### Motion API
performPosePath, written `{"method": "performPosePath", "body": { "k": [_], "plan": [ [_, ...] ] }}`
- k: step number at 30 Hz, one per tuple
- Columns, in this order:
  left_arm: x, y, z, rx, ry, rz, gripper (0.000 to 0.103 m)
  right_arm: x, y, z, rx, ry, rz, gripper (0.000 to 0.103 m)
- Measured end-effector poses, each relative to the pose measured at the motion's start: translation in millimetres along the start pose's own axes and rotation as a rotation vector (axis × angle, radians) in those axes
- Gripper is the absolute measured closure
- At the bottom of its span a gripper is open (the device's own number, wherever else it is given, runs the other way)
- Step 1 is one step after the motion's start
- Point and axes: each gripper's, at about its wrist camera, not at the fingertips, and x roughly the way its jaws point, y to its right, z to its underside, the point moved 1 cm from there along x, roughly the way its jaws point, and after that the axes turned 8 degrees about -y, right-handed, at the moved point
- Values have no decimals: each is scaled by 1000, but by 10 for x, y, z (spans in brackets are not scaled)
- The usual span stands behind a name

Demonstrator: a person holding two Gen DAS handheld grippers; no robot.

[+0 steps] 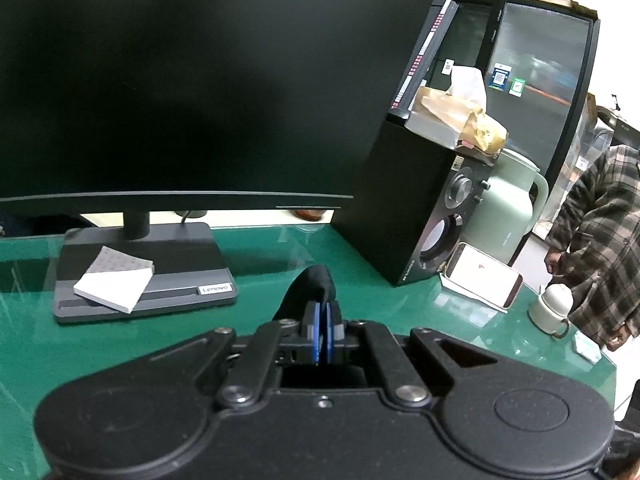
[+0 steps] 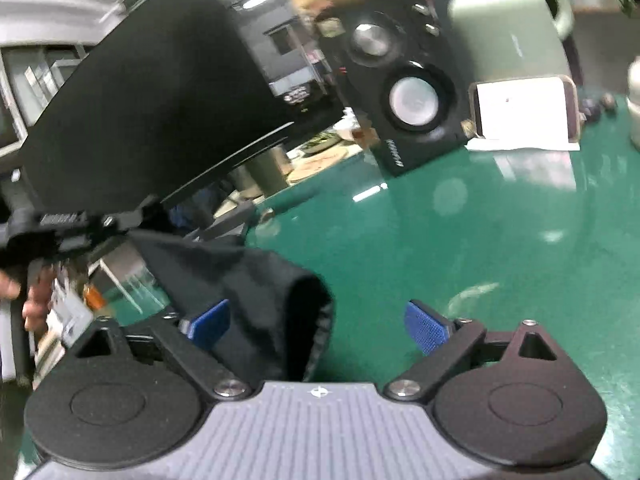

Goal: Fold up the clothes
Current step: 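Lift the T-shirt up with both grippers, letting it unfold, then lower the T-shirt flat onto the table and open both grippers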

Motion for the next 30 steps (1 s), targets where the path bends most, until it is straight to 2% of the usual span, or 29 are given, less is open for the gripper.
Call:
{"method": "performPosePath", "body": {
  "k": [2, 4, 5, 7, 11, 13, 17, 19, 24, 27, 30],
  "plan": [
    [19, 4, -3, 6, -2, -2, 99, 25, 15, 8, -9, -22, -20, 46],
    [31, 2, -4, 3, -3, 2, 98, 63, 8, 17, -36, -42, -19, 72],
    [39, 3, -5, 2, -4, 2, 98, 78, -3, 22, -51, -47, -19, 94],
    [54, -3, -10, 0, -5, -2, 98, 70, -56, 26, -71, -38, -27, 94],
    [63, -101, -39, -32, 8, -16, 98, -141, -311, 65, -183, 43, -7, 94],
    [0, -150, -39, -47, 28, -13, 98, -304, -536, 81, -253, 87, -26, 95],
    [-220, -271, -1, -79, 84, -6, 98, -456, -975, 185, -420, 118, -42, 95],
    [-345, -344, 30, -93, 106, -12, 98, -504, -1278, 324, -529, 112, -70, 95],
    [-702, -570, 213, -130, 154, -33, 98, -573, -1733, 638, -705, 76, -115, 95],
    [-900, -740, 388, -149, 181, -46, 98, -568, -2053, 915, -833, 22, -154, 95],
    [-990, -936, 624, -180, 164, -63, 98, -523, -2259, 1208, -940, -51, -197, 95]
  ]
}}
